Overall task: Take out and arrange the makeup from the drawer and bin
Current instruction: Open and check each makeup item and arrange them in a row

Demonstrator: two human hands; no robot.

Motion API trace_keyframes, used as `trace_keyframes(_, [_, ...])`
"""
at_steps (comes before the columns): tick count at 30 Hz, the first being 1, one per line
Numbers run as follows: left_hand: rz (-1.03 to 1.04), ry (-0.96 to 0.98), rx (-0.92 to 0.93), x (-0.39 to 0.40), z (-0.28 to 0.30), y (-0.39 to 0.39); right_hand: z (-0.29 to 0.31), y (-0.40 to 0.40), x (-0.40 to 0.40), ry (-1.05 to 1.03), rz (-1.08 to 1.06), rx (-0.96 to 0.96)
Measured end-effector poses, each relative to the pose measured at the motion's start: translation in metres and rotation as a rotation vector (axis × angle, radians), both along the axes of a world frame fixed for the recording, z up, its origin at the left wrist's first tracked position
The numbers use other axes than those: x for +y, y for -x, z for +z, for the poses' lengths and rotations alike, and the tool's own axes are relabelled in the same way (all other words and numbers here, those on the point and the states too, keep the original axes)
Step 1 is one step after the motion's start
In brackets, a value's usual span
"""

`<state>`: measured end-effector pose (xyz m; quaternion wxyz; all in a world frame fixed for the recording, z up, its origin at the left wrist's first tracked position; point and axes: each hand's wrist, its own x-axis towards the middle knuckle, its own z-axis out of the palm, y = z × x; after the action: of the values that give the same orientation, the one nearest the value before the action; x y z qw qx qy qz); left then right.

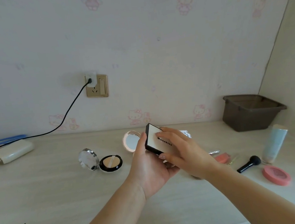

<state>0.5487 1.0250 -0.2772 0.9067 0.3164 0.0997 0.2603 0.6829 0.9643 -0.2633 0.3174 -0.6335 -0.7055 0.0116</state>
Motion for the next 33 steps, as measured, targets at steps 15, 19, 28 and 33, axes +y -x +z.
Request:
trace_keyframes(15, [-0.116, 0.012, -0.001, -0.006, -0.007, -0.027, 0.062, -0.065, 0.006, -0.079, -0.317, -0.046])
trace_keyframes(19, [-0.137, -0.028, -0.007, -0.009, -0.011, -0.041, 0.068, -0.075, 0.010, -0.034, -0.397, -0.146])
trace_keyframes(28, [0.096, -0.255, 0.118, -0.006, -0.010, -0.074, 0.082, -0.092, 0.011, 0.072, -0.331, -0.119])
trace_keyframes(33, [0.101, -0.487, 0.229, 0.005, 0.006, -0.097, 0.086, -0.101, 0.014, 0.077, -0.294, -0.165])
